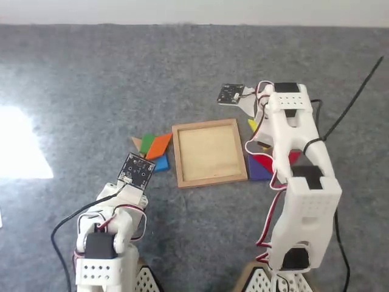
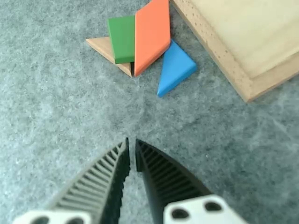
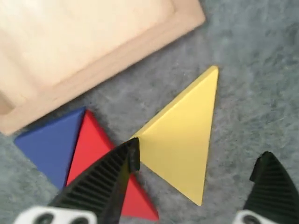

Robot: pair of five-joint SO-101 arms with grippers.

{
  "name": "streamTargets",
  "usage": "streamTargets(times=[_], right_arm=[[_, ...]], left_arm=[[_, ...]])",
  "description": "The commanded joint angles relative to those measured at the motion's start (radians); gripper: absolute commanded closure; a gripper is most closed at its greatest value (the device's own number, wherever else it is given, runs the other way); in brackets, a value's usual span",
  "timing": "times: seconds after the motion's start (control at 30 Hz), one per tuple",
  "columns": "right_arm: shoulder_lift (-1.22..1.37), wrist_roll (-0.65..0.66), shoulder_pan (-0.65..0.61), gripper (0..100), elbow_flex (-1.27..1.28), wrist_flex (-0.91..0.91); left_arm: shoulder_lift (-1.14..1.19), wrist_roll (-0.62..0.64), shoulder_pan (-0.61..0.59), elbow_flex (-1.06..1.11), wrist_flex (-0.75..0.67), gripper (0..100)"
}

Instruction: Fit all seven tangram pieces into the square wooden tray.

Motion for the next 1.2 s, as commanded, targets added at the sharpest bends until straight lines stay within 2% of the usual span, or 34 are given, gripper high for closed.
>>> streamTargets(times=[0.0, 0.3, 0.5, 0.67, 0.87, 1.17], right_arm=[[0.018, 0.054, 0.013, 61.9, -0.051, 0.022], [-0.018, 0.071, 0.048, 61.9, 0.034, 0.019], [-0.045, 0.069, 0.05, 61.9, 0.189, -0.176], [-0.053, 0.029, 0.051, 62.1, 0.198, -0.197], [-0.054, 0.012, 0.051, 75.2, 0.198, -0.196], [-0.061, -0.068, 0.05, 74.3, 0.198, -0.191]], left_arm=[[0.006, 0.006, -0.005, -0.008, 0.006, 98], [0.006, 0.006, -0.005, -0.008, 0.006, 98], [0.006, 0.006, -0.005, -0.008, 0.006, 98], [0.006, 0.006, -0.005, -0.008, 0.006, 98], [0.006, 0.006, -0.005, -0.008, 0.006, 98], [0.006, 0.006, -0.005, -0.008, 0.006, 98]])
